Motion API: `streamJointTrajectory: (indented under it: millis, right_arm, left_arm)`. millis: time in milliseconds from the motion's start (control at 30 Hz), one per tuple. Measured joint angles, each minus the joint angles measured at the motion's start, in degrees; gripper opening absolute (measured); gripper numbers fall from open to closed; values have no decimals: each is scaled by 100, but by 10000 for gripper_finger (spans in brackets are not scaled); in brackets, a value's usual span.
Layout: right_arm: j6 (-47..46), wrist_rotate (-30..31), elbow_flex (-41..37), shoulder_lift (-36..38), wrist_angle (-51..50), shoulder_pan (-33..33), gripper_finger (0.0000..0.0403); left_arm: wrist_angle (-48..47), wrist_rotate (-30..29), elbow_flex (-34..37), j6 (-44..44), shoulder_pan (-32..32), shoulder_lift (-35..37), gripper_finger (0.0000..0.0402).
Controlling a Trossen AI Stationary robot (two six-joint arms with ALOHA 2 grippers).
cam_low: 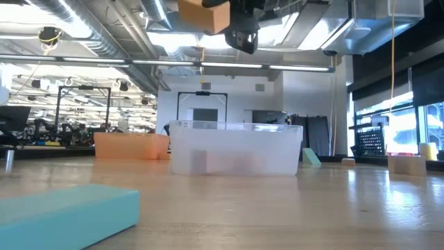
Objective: Sort & place blocks by color
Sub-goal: Put the yellow block into the orange bin
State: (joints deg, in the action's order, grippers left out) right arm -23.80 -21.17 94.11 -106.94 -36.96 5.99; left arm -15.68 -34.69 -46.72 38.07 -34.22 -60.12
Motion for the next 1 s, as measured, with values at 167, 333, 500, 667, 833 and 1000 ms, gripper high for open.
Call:
streamJointTrajectory:
  millis: [167,333,500,667,833,1000]
  right_arm:
    - [101,-2,0,0,72,65,130]
    - [125,-9,-2,0,93,106,130]
    - [195,-3,-2,2,118,114,130]
    - [346,0,-2,2,119,113,130]
    - [487,0,-71,9,130,113,130]
    - [488,0,-263,11,167,113,130]
  left_arm:
    - [53,417,0,8,220,0,181]
    - [216,867,0,237,490,-10,181]
    - [647,1050,2,889,761,-259,181]
    - [1108,1495,1,1336,926,-509,181]
    - [1654,1475,2,1723,1034,-726,181]
    - [1890,1547,2,1852,1183,-881,181]
